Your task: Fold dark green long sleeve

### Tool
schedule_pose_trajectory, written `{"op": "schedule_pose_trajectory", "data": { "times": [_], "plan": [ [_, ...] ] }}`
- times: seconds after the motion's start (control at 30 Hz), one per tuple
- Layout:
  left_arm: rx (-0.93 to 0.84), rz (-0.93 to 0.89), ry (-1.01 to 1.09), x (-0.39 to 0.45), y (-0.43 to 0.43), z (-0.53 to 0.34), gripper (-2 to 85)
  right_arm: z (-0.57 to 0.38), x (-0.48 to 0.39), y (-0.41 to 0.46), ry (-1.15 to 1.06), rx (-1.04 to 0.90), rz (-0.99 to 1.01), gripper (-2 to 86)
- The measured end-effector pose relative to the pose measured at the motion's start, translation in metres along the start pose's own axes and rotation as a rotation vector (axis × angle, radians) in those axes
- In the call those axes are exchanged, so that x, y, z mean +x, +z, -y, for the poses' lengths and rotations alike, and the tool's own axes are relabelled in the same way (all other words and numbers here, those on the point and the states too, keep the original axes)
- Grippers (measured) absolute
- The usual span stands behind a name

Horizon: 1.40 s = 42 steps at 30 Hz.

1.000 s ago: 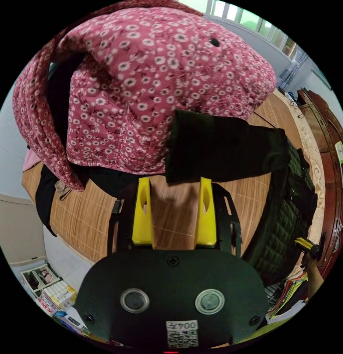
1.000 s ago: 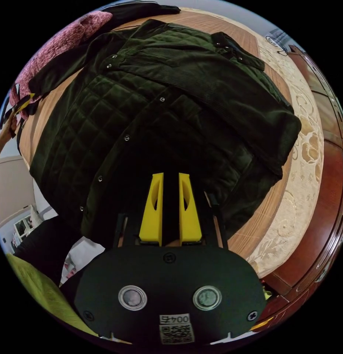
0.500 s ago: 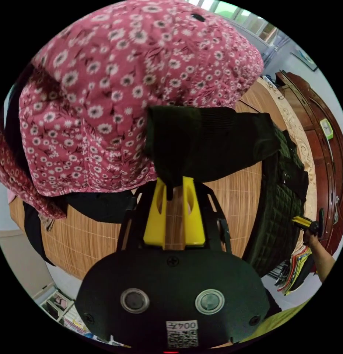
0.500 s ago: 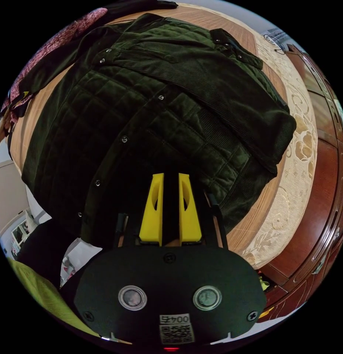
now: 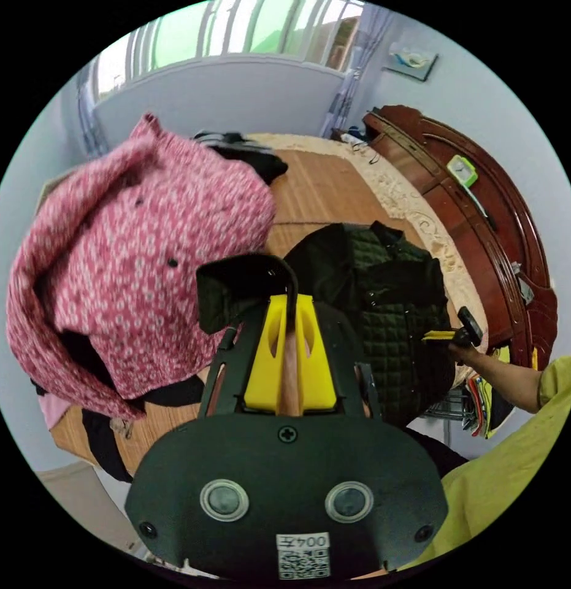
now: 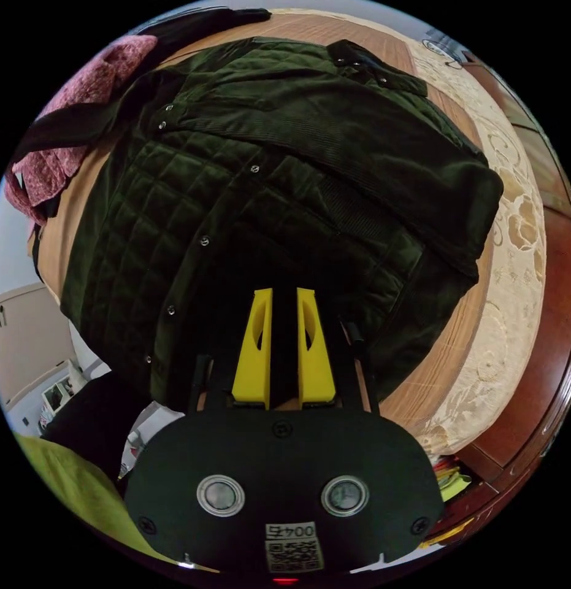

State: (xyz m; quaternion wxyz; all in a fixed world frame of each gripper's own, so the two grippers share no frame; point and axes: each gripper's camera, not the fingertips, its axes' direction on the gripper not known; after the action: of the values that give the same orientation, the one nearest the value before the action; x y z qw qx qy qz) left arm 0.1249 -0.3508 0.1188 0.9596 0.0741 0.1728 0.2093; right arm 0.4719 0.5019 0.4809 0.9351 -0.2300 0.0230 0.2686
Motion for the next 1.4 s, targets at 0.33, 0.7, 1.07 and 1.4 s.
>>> {"op": "schedule_pose_trajectory", "data": {
  "times": [0.33, 0.7, 1.07, 1.4],
  "plan": [
    [0.155, -0.106, 0.365, 0.159, -0.048, 0.178, 2.1, -0.027, 0.079, -0.047, 0.174, 0.262, 0.381, 8.7],
    [-0.06, -0.212, 0.653, 0.398, 0.131, 0.257, 2.3, -0.052, 0.167, -0.065, 0.248, 0.374, 0.423, 8.3],
    [-0.239, -0.229, 0.651, 0.496, 0.253, 0.229, 9.0, -0.058, 0.204, -0.051, 0.323, 0.386, 0.446, 8.6],
    [-0.247, 0.223, 0.285, 0.288, 0.2, 0.167, 10.0, 0.039, 0.128, -0.062, 0.181, 0.454, 0.48, 10.8]
  ]
}}
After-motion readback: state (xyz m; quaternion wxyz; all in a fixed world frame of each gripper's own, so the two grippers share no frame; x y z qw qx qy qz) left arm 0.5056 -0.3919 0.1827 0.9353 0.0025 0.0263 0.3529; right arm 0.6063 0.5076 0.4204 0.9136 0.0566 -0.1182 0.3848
